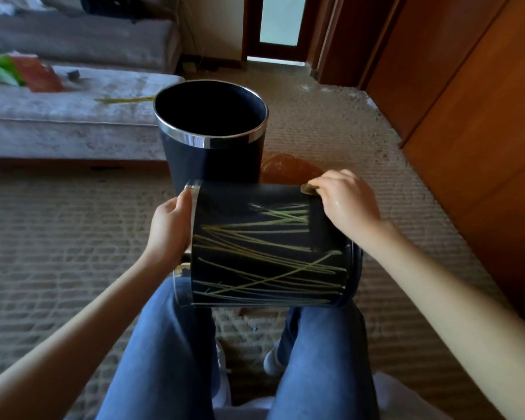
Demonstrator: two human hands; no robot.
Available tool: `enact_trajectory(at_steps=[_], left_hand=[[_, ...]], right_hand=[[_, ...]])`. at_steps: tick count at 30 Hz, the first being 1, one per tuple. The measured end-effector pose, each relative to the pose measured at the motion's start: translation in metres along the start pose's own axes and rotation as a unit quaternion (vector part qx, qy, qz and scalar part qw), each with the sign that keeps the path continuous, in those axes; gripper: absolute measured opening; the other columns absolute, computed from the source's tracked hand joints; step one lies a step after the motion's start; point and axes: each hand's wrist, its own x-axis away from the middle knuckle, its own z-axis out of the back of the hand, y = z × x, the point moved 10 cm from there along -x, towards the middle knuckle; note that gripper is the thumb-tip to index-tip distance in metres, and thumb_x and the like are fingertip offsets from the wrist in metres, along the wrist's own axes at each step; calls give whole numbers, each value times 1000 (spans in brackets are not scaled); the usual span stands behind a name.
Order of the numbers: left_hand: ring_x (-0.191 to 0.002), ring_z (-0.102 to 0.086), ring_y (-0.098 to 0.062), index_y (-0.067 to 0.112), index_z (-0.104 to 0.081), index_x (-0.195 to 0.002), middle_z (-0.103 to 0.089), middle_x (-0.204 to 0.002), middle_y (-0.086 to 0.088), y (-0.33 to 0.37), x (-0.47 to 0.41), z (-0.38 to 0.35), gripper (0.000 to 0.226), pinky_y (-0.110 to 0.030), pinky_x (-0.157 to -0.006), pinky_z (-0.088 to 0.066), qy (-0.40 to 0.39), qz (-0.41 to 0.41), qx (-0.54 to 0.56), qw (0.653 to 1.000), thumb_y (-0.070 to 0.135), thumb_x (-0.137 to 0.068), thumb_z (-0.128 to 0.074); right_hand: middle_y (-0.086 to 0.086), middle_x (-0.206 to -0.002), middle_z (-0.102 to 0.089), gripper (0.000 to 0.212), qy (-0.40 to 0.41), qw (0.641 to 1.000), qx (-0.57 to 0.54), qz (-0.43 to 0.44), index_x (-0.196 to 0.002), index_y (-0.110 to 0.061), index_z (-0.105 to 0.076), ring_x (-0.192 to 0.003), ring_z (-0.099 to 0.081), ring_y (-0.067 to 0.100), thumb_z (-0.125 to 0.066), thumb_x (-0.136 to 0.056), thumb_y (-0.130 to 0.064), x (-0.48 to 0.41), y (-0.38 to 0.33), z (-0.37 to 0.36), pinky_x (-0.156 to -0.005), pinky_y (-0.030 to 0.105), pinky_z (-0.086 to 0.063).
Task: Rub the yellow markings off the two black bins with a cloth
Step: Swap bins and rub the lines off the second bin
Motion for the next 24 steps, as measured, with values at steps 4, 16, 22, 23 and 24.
enact_trajectory(at_steps=[4, 16, 22, 23, 24], left_hand=[[-59, -49, -23, -7, -63, -96, -55, -71, -14, -4, 4, 2, 61, -35, -59, -39, 4, 13, 31, 999, 51, -98, -46], [-65, -44, -23, 5, -60, -81, -50, -73, -10, 1, 2, 0, 53, -39, -62, -35, 0, -19, -4, 1000, 54, -96, -43], [-64, -53, -21, -3, -61, -80, -58, -70, -12, 8, 10, 2, 57, -38, -63, -41, 20, -26, -31, 999, 46, -102, -43], [-68, -57, -21, -5, -64, -85, -63, -73, -14, 8, 9, 3, 58, -38, -66, -46, 23, -24, -31, 999, 46, -102, -43], [-71, -60, -21, -5, -65, -90, -68, -77, -17, 7, 7, 2, 58, -40, -69, -50, 21, -20, -29, 999, 48, -101, -43]], right_hand=[[5, -108, -67, 28, -80, 996, -20, -22, -110, -17, -75, -101, -54, 32, -54, -97, -4, -24, 5, -22, -88, 44, -49], [8, -95, -70, 24, 111, 985, -59, 122, -106, -6, -76, -87, -58, 32, -59, -90, 1, 59, -47, 23, -80, 43, -50], [2, -112, -69, 28, -142, 989, -49, 3, -107, -23, -76, -108, -59, 29, -54, -96, -8, -46, -20, -34, -96, 41, -49], [2, -110, -70, 29, -135, 990, -48, 5, -107, -23, -76, -107, -59, 29, -55, -95, -7, -45, -22, -32, -95, 41, -49], [3, -105, -70, 28, -98, 994, -43, 21, -107, -20, -76, -103, -59, 31, -57, -93, -4, -36, -27, -25, -93, 41, -50]])
